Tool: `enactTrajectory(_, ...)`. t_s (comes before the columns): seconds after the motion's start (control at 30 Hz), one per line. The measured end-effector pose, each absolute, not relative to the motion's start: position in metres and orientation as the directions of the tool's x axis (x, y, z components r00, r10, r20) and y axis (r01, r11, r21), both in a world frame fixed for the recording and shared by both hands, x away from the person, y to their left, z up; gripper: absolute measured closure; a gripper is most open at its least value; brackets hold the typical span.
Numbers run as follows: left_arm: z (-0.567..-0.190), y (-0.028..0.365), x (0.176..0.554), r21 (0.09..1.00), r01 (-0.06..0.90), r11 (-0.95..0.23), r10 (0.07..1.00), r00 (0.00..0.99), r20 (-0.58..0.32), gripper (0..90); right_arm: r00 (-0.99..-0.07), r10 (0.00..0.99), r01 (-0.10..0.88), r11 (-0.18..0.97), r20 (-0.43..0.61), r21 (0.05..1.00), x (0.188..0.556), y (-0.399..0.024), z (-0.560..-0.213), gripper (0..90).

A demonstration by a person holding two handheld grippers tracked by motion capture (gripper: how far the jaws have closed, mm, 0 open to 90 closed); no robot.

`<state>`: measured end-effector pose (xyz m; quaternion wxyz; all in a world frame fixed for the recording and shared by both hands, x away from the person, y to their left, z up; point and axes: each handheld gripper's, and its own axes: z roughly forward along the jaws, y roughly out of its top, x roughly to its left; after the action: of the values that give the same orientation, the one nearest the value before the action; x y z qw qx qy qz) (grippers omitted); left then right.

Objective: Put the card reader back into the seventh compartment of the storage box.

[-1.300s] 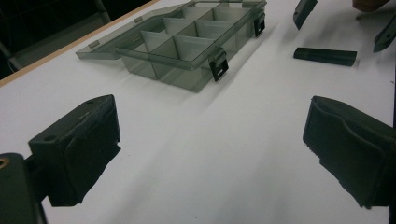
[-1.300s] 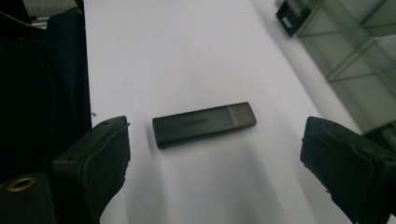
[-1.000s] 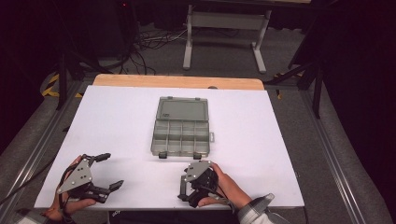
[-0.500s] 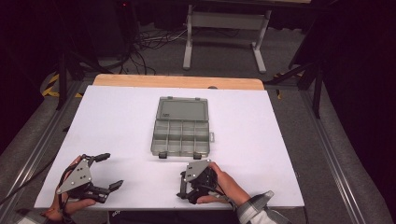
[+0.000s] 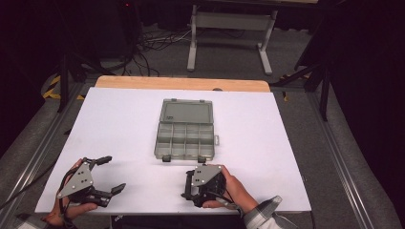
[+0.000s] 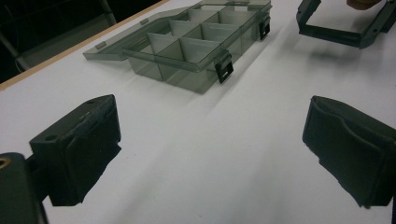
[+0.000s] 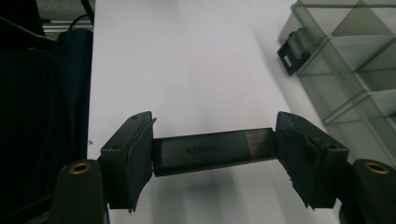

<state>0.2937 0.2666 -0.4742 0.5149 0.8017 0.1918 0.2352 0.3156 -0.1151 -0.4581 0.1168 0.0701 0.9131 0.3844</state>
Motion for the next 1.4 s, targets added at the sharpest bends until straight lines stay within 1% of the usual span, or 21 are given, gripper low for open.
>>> enactTrajectory(0.17,-0.474,0.267,0.294,0.917,0.063,-0.395,0.55,0.815,0.181,5.1,-0.955,0.247,0.049,0.68,-0.166,0.731,0.316,-0.118,-0.454,30.6)
enactTrajectory(0.43,-0.474,0.267,0.293,0.918,0.062,-0.391,0.553,0.813,0.18,5.1,-0.931,0.297,0.027,0.637,-0.213,0.77,0.316,-0.124,-0.441,30.7)
enactTrajectory(0.63,-0.474,0.267,0.295,0.921,0.066,-0.384,0.557,0.812,0.174,5.1,-0.922,0.316,0.033,0.637,-0.222,0.77,0.32,-0.123,-0.437,30.6)
enactTrajectory(0.67,-0.474,0.267,0.294,0.921,0.064,-0.384,0.557,0.812,0.175,5.1,-0.915,0.325,0.029,0.641,-0.238,0.767,0.323,-0.124,-0.436,30.6)
enactTrajectory(0.97,-0.474,0.267,0.295,0.921,0.062,-0.385,0.557,0.811,0.179,5.2,-0.879,0.395,0.042,0.621,-0.266,0.782,0.336,-0.125,-0.427,30.6)
enactTrajectory(1.07,-0.475,0.267,0.294,0.92,0.064,-0.386,0.558,0.811,0.177,5.3,-0.858,0.44,0.064,0.603,-0.264,0.795,0.345,-0.126,-0.424,30.6)
enactTrajectory(1.4,-0.475,0.266,0.295,0.92,0.072,-0.385,0.551,0.817,0.167,5.3,-0.836,0.481,0.086,0.591,-0.265,0.802,0.361,-0.122,-0.423,30.6)
